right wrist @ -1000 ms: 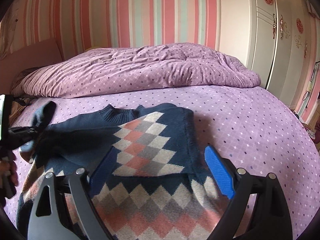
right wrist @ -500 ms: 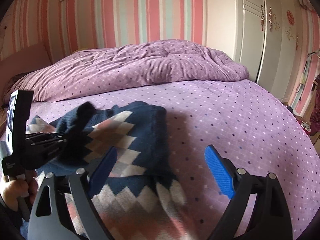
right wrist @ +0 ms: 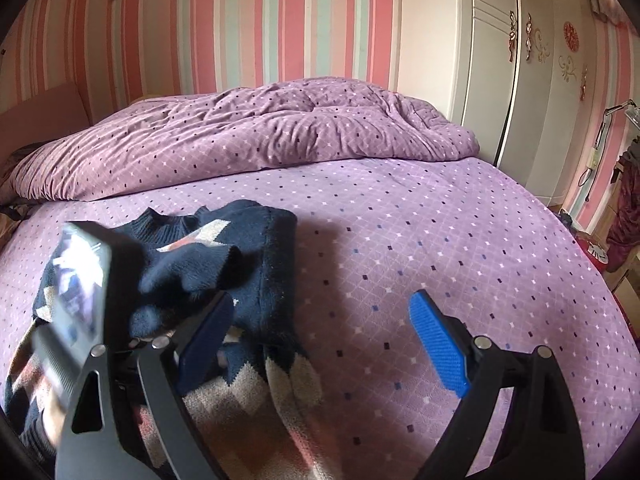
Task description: Fold small clothes
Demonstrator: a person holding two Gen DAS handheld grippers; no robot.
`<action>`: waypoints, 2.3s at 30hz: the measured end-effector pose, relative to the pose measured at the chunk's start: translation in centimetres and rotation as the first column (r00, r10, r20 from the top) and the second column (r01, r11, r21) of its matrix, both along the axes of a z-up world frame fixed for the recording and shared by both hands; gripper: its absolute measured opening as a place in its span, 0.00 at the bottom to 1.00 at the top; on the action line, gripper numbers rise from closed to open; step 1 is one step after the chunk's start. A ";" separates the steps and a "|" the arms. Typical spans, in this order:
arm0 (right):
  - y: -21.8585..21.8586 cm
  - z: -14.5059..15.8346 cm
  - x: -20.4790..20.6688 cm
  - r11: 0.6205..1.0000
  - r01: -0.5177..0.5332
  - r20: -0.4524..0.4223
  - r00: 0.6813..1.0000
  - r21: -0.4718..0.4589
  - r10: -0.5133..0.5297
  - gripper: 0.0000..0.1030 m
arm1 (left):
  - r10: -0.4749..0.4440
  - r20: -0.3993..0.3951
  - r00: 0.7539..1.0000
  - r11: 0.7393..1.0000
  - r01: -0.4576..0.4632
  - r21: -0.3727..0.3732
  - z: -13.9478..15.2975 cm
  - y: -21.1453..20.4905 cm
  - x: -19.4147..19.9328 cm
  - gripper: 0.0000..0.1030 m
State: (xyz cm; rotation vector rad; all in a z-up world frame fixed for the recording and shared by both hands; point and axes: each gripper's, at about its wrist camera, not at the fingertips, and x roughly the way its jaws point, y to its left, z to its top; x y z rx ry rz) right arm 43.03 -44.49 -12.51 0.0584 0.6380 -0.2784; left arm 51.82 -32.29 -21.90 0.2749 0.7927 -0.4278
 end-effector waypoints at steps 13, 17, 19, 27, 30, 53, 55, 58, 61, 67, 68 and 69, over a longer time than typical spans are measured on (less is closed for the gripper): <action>3.5 -1.1 1.3 0.996 -0.073 -0.003 0.997 0.050 0.074 0.88 | 0.139 0.052 0.989 0.989 -0.136 -0.057 4.1 13.9 -1.1 0.97; 6.8 -2.9 3.7 0.982 -0.169 -0.014 0.985 0.084 0.171 0.87 | 0.204 0.008 0.979 0.976 -0.202 -0.084 3.4 18.6 0.7 0.97; 7.8 -4.0 5.1 0.973 -0.213 -0.039 0.975 0.089 0.217 0.84 | 0.227 0.005 0.974 0.971 -0.227 -0.071 2.9 20.1 1.4 0.97; 7.8 -8.4 10.6 0.951 -0.238 -0.126 0.956 0.197 0.265 0.58 | 0.268 -0.017 0.963 0.962 -0.269 -0.041 0.3 23.4 2.7 0.97; 7.0 -9.3 11.6 0.953 -0.220 -0.138 0.958 0.210 0.252 0.46 | 0.272 -0.019 0.962 0.961 -0.273 -0.040 -0.5 23.6 3.2 0.97; 6.8 -7.2 12.5 0.938 -0.290 -0.081 0.948 0.189 0.309 0.22 | 0.259 -0.012 0.966 0.965 -0.259 -0.028 -1.5 22.4 3.9 0.97; 7.4 -7.0 12.6 0.938 -0.307 -0.084 0.943 0.164 0.323 0.11 | 0.259 -0.012 0.966 0.966 -0.259 -0.020 -1.6 22.4 4.0 0.97; 7.5 -5.8 12.2 0.925 -0.346 -0.054 0.932 0.155 0.358 0.06 | 0.262 -0.018 0.965 0.965 -0.262 -0.027 -1.6 22.5 4.1 0.97; 7.5 -4.1 11.9 0.933 -0.340 -0.037 0.937 0.119 0.346 0.05 | 0.261 -0.017 0.965 0.965 -0.261 -0.023 -1.7 22.5 4.1 0.97; 5.4 -2.6 12.4 0.944 -0.315 -0.137 0.935 0.100 0.326 0.05 | 0.251 -0.021 0.968 0.968 -0.251 -0.005 -1.9 22.3 4.2 0.97; 5.0 -2.9 12.7 0.940 -0.318 -0.169 0.927 0.122 0.335 0.05 | 0.249 -0.021 0.968 0.968 -0.249 0.000 -2.0 22.3 4.2 0.97; 4.7 -3.2 12.7 0.940 -0.316 -0.197 0.921 0.128 0.336 0.05 | 0.249 -0.021 0.968 0.969 -0.249 0.005 -2.2 22.3 4.2 0.97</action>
